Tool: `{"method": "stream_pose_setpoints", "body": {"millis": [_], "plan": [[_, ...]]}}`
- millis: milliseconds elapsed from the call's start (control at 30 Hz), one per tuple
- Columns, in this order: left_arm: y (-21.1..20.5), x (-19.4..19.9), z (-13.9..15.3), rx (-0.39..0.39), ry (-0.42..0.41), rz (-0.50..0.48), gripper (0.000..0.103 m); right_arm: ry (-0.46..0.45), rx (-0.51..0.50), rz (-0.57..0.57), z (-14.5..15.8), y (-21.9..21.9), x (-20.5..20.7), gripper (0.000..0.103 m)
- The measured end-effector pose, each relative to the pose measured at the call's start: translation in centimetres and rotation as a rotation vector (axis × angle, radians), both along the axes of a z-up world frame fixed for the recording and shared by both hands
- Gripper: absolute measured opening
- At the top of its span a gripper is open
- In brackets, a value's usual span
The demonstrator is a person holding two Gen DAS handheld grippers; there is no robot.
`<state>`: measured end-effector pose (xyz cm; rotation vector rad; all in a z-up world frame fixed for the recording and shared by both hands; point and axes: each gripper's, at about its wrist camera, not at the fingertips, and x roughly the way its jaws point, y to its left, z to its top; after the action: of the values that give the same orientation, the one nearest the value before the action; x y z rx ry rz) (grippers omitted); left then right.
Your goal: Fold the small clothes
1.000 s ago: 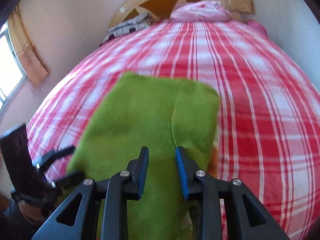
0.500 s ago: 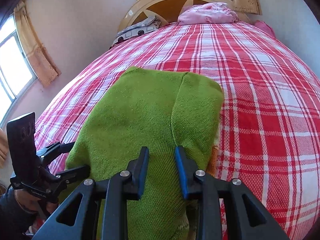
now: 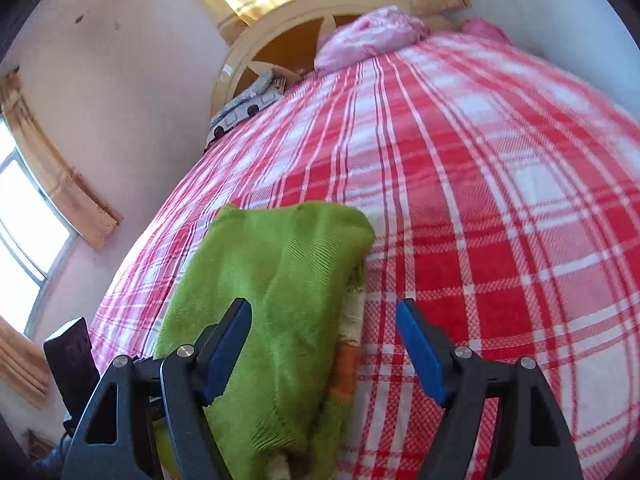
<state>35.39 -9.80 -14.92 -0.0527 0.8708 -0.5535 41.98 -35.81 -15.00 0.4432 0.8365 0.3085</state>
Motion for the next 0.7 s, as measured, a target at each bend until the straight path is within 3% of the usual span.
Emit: {"method": "stream_pose_setpoints", "body": {"millis": [200, 500, 700], "plan": [[-0.7, 0.5, -0.2, -0.027, 0.021, -0.05, 0.103, 0.07, 0.087, 0.018, -2.6, -0.8, 2.7, 0.076], [-1.1, 0.4, -0.2, -0.052, 0.024, -0.078, 0.102, 0.081, 0.114, 0.064, -3.6, 0.2, 6.0, 0.075], [-1.3, 0.6, -0.2, -0.089, 0.034, -0.124, 0.087, 0.072, 0.111, 0.085, -4.2, 0.6, 6.7, 0.053]]}}
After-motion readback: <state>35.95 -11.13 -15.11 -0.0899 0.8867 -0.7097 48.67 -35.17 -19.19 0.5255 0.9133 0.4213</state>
